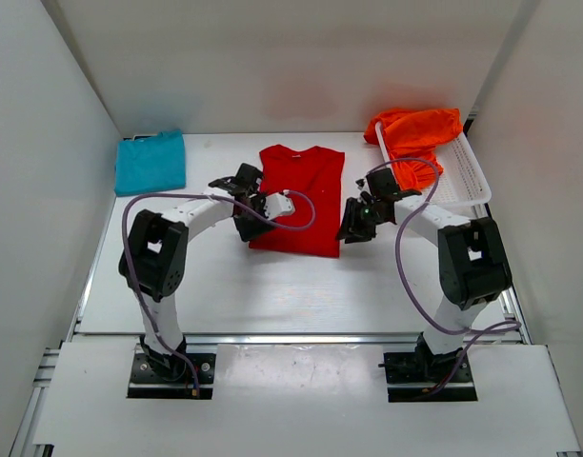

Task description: Fold and stack the t-shirts

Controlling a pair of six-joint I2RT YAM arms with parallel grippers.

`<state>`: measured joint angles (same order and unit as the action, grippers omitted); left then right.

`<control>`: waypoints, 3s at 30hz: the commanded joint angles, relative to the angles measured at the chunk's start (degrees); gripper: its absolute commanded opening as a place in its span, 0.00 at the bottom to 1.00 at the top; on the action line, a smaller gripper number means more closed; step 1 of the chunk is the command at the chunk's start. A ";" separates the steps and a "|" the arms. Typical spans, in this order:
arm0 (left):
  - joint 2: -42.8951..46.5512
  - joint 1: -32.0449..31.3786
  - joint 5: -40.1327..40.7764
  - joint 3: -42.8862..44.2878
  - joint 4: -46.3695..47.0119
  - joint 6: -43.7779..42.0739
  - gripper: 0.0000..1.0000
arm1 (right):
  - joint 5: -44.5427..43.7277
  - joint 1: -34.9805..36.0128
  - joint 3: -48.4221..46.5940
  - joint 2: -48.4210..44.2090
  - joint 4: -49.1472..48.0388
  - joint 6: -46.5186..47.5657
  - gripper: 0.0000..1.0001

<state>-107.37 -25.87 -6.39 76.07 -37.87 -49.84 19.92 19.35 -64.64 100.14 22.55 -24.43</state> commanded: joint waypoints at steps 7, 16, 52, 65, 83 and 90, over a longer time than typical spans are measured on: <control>2.24 14.16 -20.91 -3.28 8.24 43.12 0.67 | 4.50 -0.37 1.71 0.76 -1.45 -0.97 0.40; 2.88 13.65 -25.59 -10.58 11.05 54.75 0.68 | 7.15 -0.99 4.70 1.38 -3.47 -2.65 0.40; 4.09 9.35 -22.62 -14.98 10.98 62.33 0.00 | 17.96 -2.74 7.15 6.14 -5.84 -8.62 0.00; 12.18 4.16 -18.05 -17.98 -14.41 44.85 0.00 | 17.70 8.23 19.81 -11.53 3.29 -6.86 0.00; 26.78 -2.60 -11.36 -12.01 -36.30 30.07 0.00 | 7.59 31.35 36.44 -46.26 1.88 -37.71 0.00; 17.39 4.07 -17.68 3.02 -40.62 29.71 0.00 | 14.34 18.47 28.18 -41.27 6.63 -29.48 0.00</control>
<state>-88.09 -24.01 -22.81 73.95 -76.42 -18.57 31.00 43.62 -31.44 56.31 24.56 -57.82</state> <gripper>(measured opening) 0.168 0.005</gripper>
